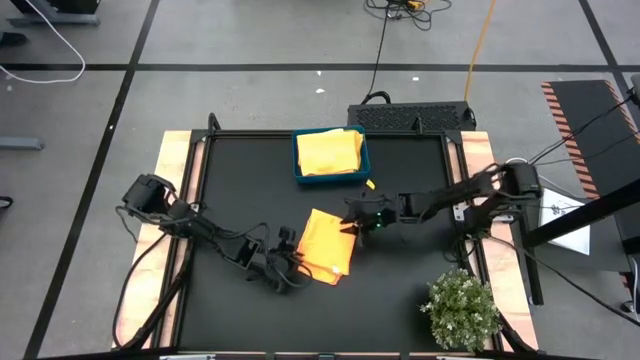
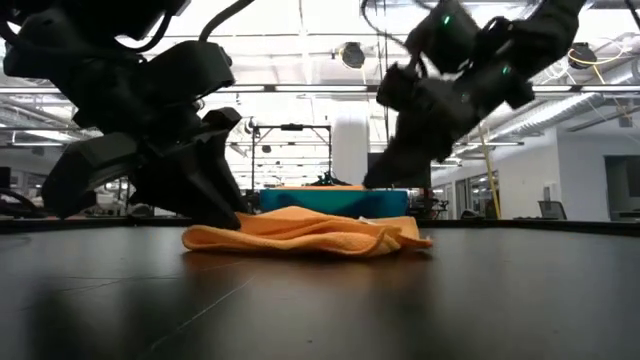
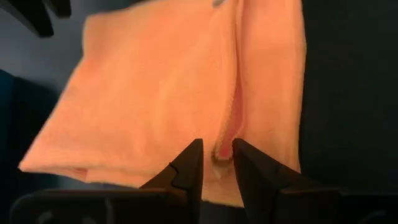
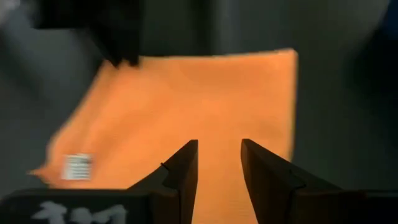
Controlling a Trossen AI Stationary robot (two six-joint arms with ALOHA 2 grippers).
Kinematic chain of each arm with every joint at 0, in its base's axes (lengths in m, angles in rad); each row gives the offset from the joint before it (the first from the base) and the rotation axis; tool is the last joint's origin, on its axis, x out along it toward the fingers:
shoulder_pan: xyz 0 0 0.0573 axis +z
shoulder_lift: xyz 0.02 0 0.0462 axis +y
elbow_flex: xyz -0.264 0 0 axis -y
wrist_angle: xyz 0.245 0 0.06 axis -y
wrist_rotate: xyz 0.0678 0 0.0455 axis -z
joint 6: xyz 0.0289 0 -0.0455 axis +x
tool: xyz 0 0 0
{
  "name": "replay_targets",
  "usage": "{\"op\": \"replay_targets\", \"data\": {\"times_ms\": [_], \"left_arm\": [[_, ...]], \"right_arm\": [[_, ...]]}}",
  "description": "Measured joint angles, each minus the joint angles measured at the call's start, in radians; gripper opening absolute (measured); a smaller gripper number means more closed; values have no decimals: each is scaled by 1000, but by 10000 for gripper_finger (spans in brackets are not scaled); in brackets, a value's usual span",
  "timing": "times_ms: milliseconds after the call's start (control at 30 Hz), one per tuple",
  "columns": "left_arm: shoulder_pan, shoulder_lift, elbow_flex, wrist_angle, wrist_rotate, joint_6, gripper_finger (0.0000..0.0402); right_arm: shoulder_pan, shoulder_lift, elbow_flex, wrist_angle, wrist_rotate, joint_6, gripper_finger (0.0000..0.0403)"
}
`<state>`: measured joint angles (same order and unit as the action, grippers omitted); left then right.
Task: Fold microfiber towels
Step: Fold the folded orange microfiber towel
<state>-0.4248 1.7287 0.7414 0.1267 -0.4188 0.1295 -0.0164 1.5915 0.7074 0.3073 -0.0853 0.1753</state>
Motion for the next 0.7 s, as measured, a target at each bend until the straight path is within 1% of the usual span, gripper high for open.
{"op": "replay_targets", "data": {"times_ms": [100, 167, 333, 400, 533, 633, 700], "left_arm": [[0, 0, 1, 11, -2, 0, 90], [4, 0, 1, 11, -1, -1, 77], [26, 0, 1, 2, 44, -24, 12], [35, 0, 1, 2, 51, -33, 9], [46, 0, 1, 17, 51, -31, 6], [52, 0, 1, 43, 51, -30, 6], [55, 0, 1, 53, 51, -27, 6]], "right_arm": [[41, -45, 0, 1, -2, -1, 115], [73, -62, 0, 2, -2, -5, 115], [157, -55, -4, 17, 6, -11, 116], [184, -55, -19, 21, 15, -16, 117], [234, -55, -51, 22, 81, -32, 122], [270, -55, -65, 24, 96, -38, 129], [299, -55, -69, 30, 136, -39, 134]]}}
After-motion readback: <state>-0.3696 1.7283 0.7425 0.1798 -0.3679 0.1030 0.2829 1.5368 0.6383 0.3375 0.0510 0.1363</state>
